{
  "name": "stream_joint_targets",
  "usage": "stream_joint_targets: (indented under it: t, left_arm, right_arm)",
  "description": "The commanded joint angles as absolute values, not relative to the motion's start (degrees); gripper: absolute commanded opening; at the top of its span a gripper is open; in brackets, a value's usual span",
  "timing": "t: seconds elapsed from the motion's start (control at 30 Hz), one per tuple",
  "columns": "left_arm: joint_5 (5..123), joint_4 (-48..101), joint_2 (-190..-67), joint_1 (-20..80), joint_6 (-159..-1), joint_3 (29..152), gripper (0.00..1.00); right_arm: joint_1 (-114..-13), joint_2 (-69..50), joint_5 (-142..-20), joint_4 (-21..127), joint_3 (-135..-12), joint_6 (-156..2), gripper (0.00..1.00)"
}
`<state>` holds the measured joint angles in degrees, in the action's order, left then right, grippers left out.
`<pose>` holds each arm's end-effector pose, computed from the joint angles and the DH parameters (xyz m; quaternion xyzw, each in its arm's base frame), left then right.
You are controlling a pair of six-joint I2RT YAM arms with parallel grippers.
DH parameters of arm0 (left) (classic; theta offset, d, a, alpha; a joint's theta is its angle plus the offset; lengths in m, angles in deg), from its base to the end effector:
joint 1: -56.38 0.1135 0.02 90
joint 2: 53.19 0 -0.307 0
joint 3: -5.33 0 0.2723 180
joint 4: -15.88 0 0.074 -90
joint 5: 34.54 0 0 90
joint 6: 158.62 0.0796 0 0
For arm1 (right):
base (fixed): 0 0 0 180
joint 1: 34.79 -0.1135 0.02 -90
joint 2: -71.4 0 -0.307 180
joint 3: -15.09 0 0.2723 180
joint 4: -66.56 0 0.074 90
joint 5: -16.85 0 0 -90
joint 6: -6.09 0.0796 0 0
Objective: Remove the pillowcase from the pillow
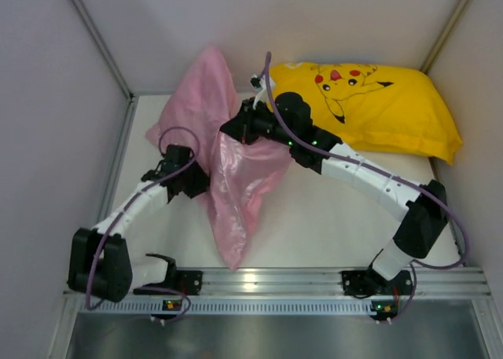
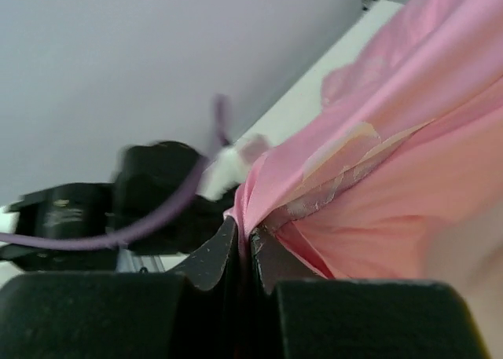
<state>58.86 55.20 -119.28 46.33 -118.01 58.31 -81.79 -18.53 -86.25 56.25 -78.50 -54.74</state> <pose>0.2496 -0.0490 0.2108 -0.3095 0.8943 -0.1840 0.2656 0.2882 0.3355 0.4203 -0.1899 0.7213 0.4745 0.4674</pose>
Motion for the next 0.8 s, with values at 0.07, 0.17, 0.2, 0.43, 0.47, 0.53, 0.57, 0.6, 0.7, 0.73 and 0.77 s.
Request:
stream_joint_targets:
  t: [0.07, 0.17, 0.2, 0.43, 0.47, 0.53, 0.57, 0.6, 0.7, 0.73, 0.77]
  left_arm:
    - [55.38, 48.21, -135.1, 36.25, -117.3, 68.42, 0.34]
    - [46.52, 47.68, -128.54, 36.42, -117.85, 65.18, 0.31]
    - [44.84, 47.68, -124.95, 36.69, -117.14, 63.87, 0.32]
    - [44.48, 62.96, -112.63, 38.09, -116.87, 65.09, 0.53]
    - [43.6, 64.63, -109.13, 38.18, -117.83, 63.95, 0.57]
    - [43.07, 70.51, -97.53, 38.18, -118.98, 60.54, 0.59]
    - [43.76, 72.45, -93.4, 38.1, -119.59, 59.9, 0.59]
    - [44.38, 77.16, -86.4, 38.09, -119.94, 59.64, 0.59]
    - [47.18, 84.22, -75.65, 38.09, -121.26, 61.3, 0.62]
    - [47.63, 88.24, -73.34, 38.09, -122.14, 62.17, 0.63]
    - [47.98, 90.11, -71.06, 38.09, -122.67, 64.53, 0.65]
  right_arm:
    - [-89.36, -28.23, -95.11, 58.76, -100.97, -56.93, 0.0]
    - [-90.68, -33.08, -95.74, 54.72, -106.53, -55.79, 0.0]
    - [-90.95, -33.62, -96.26, 55.32, -106.28, -55.43, 0.0]
    - [-92.97, -38.64, -97.67, 58.58, -104.61, -52.53, 0.0]
    - [-92.97, -39.07, -97.49, 59.1, -103.99, -52.53, 0.0]
    - [-92.97, -40.21, -98.54, 59.81, -102.32, -51.83, 0.0]
    - [-93.06, -40.83, -99.24, 60.25, -101.88, -51.56, 0.0]
    - [-92.97, -41.53, -100.12, 60.42, -101.7, -51.3, 0.03]
    - [-93.06, -44.87, -104.43, 58.94, -102.84, -51.21, 0.23]
    - [-93.06, -46.27, -105.83, 58.84, -102.93, -51.3, 0.25]
    - [-93.06, -46.81, -106.71, 58.93, -102.85, -51.39, 0.27]
